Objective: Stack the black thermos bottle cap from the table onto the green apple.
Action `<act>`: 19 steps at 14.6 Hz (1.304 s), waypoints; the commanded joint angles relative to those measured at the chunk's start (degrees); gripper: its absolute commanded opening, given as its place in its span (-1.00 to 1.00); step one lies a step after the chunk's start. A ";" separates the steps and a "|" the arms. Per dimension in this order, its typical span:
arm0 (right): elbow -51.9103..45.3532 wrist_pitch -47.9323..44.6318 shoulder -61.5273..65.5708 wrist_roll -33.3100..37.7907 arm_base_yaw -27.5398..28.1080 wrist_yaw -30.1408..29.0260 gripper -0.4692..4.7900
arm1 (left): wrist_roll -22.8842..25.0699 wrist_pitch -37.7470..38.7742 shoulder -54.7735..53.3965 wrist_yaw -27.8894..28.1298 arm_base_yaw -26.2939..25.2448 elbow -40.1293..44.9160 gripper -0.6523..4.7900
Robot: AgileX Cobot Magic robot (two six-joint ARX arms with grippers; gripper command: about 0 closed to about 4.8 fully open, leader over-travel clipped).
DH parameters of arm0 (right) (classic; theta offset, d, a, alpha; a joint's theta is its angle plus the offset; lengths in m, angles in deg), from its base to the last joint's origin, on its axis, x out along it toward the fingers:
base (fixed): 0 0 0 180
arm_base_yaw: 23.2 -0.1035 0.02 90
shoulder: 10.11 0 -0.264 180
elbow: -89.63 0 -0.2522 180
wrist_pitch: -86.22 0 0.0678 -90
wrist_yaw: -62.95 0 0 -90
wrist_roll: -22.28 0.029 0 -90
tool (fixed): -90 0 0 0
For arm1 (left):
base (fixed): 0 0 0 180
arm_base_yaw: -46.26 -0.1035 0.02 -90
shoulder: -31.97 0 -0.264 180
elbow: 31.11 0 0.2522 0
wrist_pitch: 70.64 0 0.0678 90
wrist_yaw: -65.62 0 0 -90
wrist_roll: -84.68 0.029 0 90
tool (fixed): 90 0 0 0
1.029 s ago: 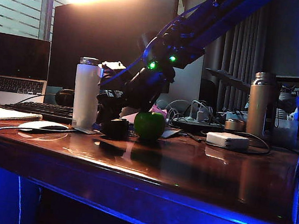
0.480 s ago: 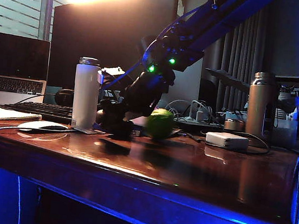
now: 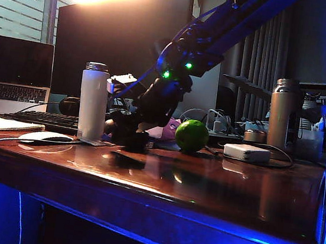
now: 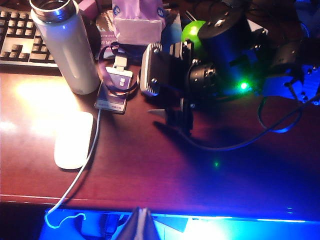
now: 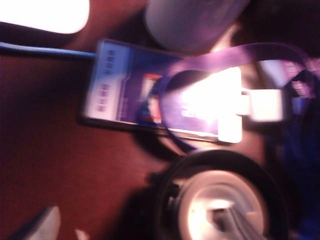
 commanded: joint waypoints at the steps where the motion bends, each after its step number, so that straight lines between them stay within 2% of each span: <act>1: -0.31 -0.57 -2.03 0.02 0.07 0.48 1.00 | 0.02 -0.85 0.20 -0.28 -0.02 -0.28 -0.77; 10: -0.35 -5.77 -3.32 -0.02 1.51 1.29 1.00 | 0.00 -1.14 0.20 -0.28 -0.02 -0.31 -0.77; 16: -0.33 -6.62 0.15 1.14 3.13 -5.77 1.00 | 0.00 -0.96 0.20 -0.31 -0.02 -0.26 -0.77; 19: -0.33 -8.72 1.22 3.04 3.06 -5.99 1.00 | 0.02 -0.66 0.20 -0.28 -0.02 -0.28 -0.77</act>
